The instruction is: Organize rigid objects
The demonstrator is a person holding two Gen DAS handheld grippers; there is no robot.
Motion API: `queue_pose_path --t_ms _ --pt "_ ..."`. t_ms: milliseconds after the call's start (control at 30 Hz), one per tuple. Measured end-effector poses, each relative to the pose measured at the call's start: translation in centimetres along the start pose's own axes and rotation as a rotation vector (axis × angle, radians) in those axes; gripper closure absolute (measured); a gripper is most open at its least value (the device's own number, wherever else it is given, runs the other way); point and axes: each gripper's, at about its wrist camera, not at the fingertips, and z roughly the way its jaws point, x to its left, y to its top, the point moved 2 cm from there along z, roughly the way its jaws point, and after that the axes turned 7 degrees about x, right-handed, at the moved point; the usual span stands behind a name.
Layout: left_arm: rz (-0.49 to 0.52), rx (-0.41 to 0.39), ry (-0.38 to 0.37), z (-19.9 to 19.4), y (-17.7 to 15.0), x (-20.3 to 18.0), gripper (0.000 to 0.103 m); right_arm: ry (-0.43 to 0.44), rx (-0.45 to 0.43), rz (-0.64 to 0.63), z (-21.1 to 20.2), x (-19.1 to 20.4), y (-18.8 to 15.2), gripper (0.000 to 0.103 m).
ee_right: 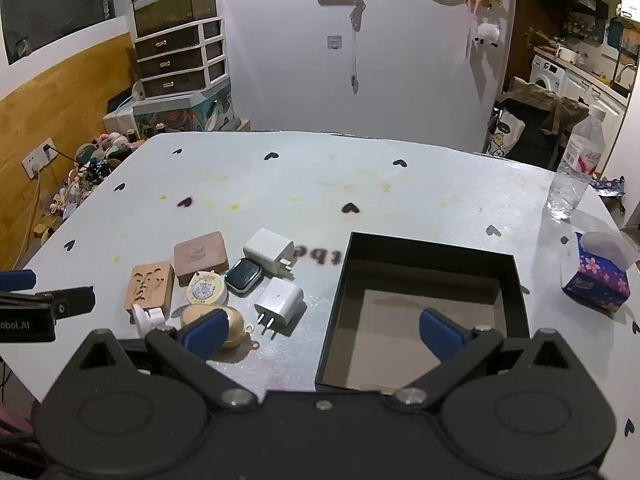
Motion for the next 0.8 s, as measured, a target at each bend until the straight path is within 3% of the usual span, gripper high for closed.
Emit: queue_pose_path --t_ms 800 --pt "-0.004 0.000 -0.006 0.00 0.01 0.01 0.001 -0.001 0.000 -0.001 0.03 0.04 -0.02 0.000"
